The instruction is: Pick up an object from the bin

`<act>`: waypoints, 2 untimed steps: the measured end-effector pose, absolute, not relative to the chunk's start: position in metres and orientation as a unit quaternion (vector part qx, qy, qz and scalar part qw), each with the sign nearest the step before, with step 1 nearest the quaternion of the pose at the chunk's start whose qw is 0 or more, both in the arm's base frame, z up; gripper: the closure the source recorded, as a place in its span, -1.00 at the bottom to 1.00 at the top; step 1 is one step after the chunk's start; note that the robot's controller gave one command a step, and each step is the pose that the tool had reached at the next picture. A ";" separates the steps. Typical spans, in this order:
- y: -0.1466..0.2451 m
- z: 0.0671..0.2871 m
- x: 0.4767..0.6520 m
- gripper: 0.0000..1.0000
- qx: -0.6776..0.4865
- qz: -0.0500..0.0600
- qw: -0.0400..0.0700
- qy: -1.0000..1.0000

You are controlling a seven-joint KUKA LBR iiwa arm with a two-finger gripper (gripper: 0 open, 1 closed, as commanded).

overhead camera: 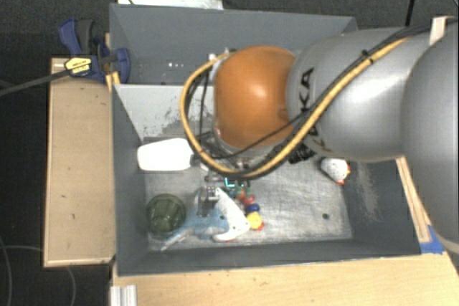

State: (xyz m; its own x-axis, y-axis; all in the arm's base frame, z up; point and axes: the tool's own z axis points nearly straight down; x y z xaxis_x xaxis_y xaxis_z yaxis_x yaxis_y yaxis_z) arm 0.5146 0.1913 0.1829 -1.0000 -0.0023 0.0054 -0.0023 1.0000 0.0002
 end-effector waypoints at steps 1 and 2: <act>0.191 0.187 0.517 -1.00 -0.001 -0.001 -0.001 -1.000; 0.188 0.184 0.516 -1.00 0.017 -0.001 -0.001 -1.000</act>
Offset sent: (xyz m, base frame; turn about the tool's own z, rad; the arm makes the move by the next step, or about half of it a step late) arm -0.0046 -0.0225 -0.0123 -0.1645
